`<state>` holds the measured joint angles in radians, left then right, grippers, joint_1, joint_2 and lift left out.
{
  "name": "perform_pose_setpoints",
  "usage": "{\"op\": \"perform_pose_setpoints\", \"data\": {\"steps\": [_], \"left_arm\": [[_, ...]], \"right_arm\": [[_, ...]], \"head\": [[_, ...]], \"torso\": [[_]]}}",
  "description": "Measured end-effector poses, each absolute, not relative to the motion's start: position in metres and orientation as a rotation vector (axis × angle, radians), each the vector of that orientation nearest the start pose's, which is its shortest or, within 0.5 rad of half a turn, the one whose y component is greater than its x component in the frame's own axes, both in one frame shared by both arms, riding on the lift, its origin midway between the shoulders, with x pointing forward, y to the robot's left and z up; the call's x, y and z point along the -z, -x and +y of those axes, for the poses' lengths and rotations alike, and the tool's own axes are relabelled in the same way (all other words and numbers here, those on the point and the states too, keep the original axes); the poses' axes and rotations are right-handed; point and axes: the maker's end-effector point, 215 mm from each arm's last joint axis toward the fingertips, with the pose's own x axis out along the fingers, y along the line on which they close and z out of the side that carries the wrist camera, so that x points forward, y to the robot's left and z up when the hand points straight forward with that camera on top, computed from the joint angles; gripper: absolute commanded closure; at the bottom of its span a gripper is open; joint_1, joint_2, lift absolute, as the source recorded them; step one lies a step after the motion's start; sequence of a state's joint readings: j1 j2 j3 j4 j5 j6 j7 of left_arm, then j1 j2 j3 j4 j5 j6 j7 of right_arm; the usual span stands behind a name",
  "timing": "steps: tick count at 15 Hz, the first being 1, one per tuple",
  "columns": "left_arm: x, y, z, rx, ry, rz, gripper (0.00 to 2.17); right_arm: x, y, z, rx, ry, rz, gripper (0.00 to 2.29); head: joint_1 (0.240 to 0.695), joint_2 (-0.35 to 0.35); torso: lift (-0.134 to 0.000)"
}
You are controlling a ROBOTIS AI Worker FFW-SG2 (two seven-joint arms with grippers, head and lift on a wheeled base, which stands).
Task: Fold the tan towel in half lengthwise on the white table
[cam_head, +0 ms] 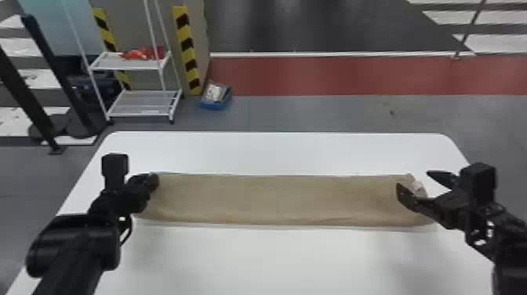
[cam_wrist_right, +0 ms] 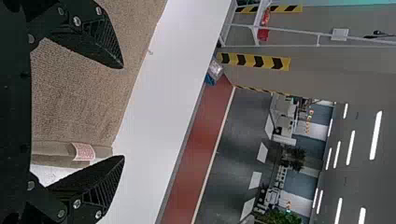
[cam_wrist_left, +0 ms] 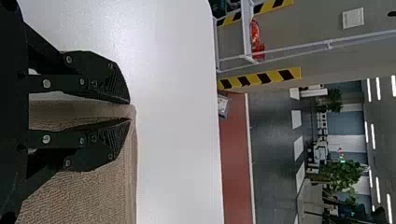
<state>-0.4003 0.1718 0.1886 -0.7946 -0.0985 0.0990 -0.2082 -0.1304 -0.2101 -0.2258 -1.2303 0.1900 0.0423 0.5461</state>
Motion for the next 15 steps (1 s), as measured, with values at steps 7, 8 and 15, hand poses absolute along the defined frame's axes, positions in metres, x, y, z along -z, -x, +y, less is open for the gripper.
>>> {"op": "perform_pose_setpoints", "data": {"steps": [7,8,15], "left_arm": [[0.517,-0.633,0.383,-0.027,-0.053,0.479,1.45],[0.515,-0.631,0.383,-0.03,-0.041,0.47,1.45],[0.486,-0.621,0.378,-0.029,-0.006,0.404,1.44]], "right_arm": [[0.457,-0.59,-0.347,-0.283,0.259,0.331,0.22],[0.457,-0.593,-0.347,-0.281,0.263,0.333,0.22],[0.476,-0.621,-0.352,-0.191,0.344,0.382,0.22]], "head": [[0.695,0.032],[0.695,0.032],[0.695,0.023]], "torso": [[-0.057],[-0.057],[-0.057]]}}
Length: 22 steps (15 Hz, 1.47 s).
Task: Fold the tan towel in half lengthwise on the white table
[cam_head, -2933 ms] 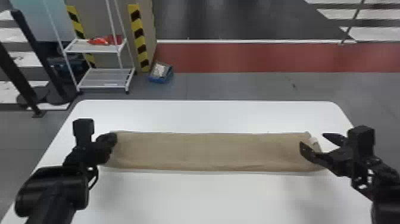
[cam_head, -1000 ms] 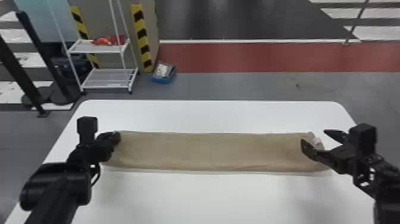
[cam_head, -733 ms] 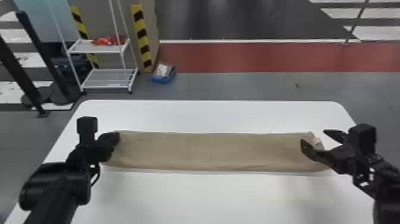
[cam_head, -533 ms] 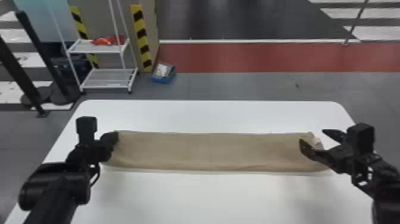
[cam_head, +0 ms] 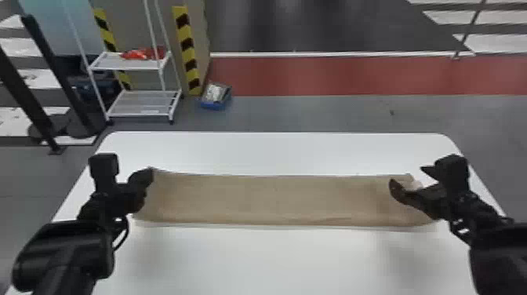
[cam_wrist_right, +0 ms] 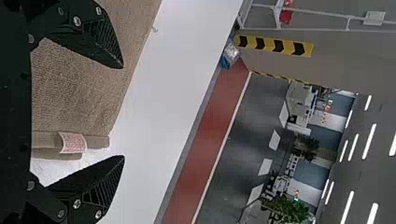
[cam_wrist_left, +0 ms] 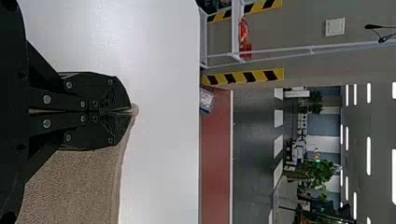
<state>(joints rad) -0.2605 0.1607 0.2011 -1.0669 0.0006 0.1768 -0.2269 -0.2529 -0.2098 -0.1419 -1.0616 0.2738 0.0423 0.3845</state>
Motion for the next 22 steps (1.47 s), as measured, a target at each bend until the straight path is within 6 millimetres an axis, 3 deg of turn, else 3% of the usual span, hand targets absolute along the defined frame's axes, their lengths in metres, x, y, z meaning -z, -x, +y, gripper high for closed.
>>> {"op": "perform_pose_setpoints", "data": {"steps": [4,7,12,15,19,22], "left_arm": [[0.485,-0.622,0.374,-0.023,-0.009,0.4,1.44],[0.486,-0.622,0.373,-0.019,-0.011,0.4,1.44],[0.485,-0.623,0.373,-0.014,-0.013,0.395,1.44],[0.485,-0.628,0.372,-0.011,-0.016,0.393,1.44],[0.486,-0.63,0.374,-0.013,-0.021,0.393,1.44],[0.485,-0.63,0.376,-0.015,-0.025,0.394,1.44]], "right_arm": [[0.497,-0.633,-0.366,-0.062,0.383,0.444,0.29],[0.518,-0.627,-0.377,0.002,0.393,0.524,0.32],[0.527,-0.622,-0.39,0.055,0.391,0.577,0.32],[0.522,-0.624,-0.394,0.068,0.355,0.552,0.32],[0.501,-0.632,-0.403,0.038,0.108,0.498,0.32],[0.501,-0.633,-0.409,0.042,0.053,0.504,0.41]], "head": [[0.695,0.009],[0.695,-0.003],[0.695,-0.015],[0.695,-0.019],[0.695,-0.025],[0.695,-0.028]], "torso": [[-0.057],[-0.057],[-0.057],[-0.057],[-0.057],[-0.057]]}}
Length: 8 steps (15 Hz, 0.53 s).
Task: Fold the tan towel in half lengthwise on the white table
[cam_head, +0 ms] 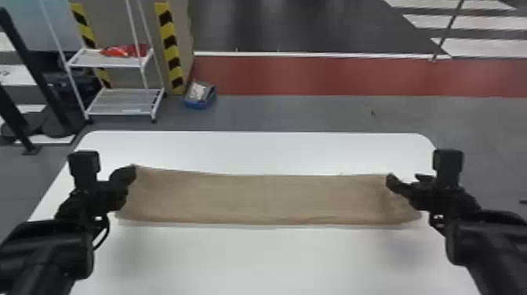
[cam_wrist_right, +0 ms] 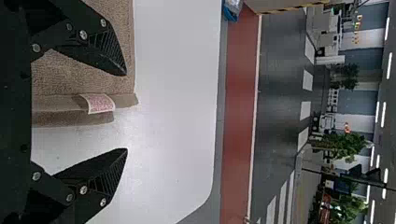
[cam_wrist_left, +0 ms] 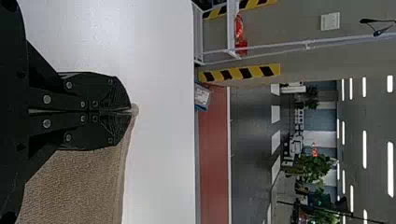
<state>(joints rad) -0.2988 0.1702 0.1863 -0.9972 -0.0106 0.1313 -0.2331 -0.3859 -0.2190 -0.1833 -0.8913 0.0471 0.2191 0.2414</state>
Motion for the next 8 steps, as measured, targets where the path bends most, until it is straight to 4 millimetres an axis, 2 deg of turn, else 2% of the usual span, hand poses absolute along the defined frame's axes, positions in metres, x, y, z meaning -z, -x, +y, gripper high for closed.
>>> {"op": "perform_pose_setpoints", "data": {"steps": [8], "left_arm": [[0.488,-0.628,0.375,-0.013,-0.025,0.398,1.44]], "right_arm": [[0.52,-0.624,-0.404,0.029,0.064,0.565,0.51]], "head": [[0.695,-0.025]], "torso": [[-0.057]]}}
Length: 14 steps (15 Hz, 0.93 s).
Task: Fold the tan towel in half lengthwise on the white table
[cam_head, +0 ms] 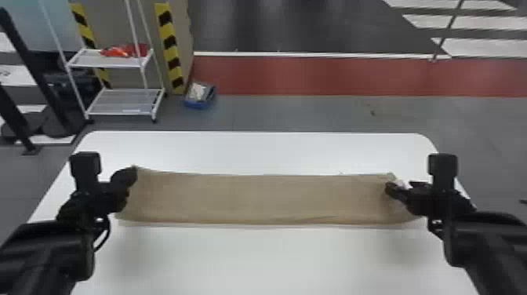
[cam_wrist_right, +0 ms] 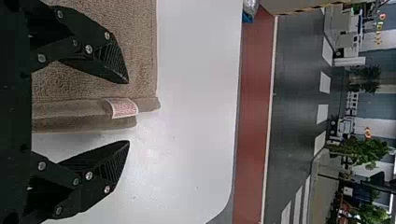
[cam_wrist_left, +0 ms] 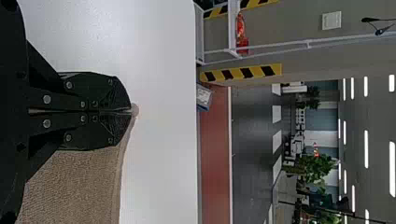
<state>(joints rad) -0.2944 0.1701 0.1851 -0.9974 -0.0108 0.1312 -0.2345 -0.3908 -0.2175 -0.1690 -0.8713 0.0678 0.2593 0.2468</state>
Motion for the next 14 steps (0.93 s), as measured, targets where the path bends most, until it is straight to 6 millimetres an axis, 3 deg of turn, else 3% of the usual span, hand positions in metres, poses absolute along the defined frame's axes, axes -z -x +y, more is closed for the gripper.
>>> {"op": "perform_pose_setpoints", "data": {"steps": [1,5,6,11,12,14], "left_arm": [[0.488,-0.628,0.375,-0.013,-0.025,0.398,1.44],[0.489,-0.627,0.375,-0.013,-0.026,0.4,1.44],[0.489,-0.627,0.376,-0.013,-0.026,0.401,1.44],[0.489,-0.628,0.375,-0.012,-0.027,0.401,1.44],[0.488,-0.628,0.375,-0.012,-0.028,0.4,1.44],[0.487,-0.629,0.375,-0.012,-0.028,0.399,1.44]], "right_arm": [[0.521,-0.624,-0.403,0.028,0.066,0.566,0.65],[0.523,-0.623,-0.399,0.017,0.067,0.573,0.68],[0.523,-0.624,-0.399,0.016,0.068,0.574,0.82],[0.519,-0.625,-0.395,-0.002,0.064,0.571,0.84],[0.519,-0.625,-0.394,-0.005,0.063,0.572,1.09],[0.519,-0.625,-0.393,-0.01,0.063,0.575,1.31]], "head": [[0.695,-0.025],[0.695,-0.021],[0.695,-0.021],[0.695,-0.017],[0.695,-0.017],[0.695,-0.016]], "torso": [[-0.057],[-0.057],[-0.057],[-0.057],[-0.057],[-0.057]]}}
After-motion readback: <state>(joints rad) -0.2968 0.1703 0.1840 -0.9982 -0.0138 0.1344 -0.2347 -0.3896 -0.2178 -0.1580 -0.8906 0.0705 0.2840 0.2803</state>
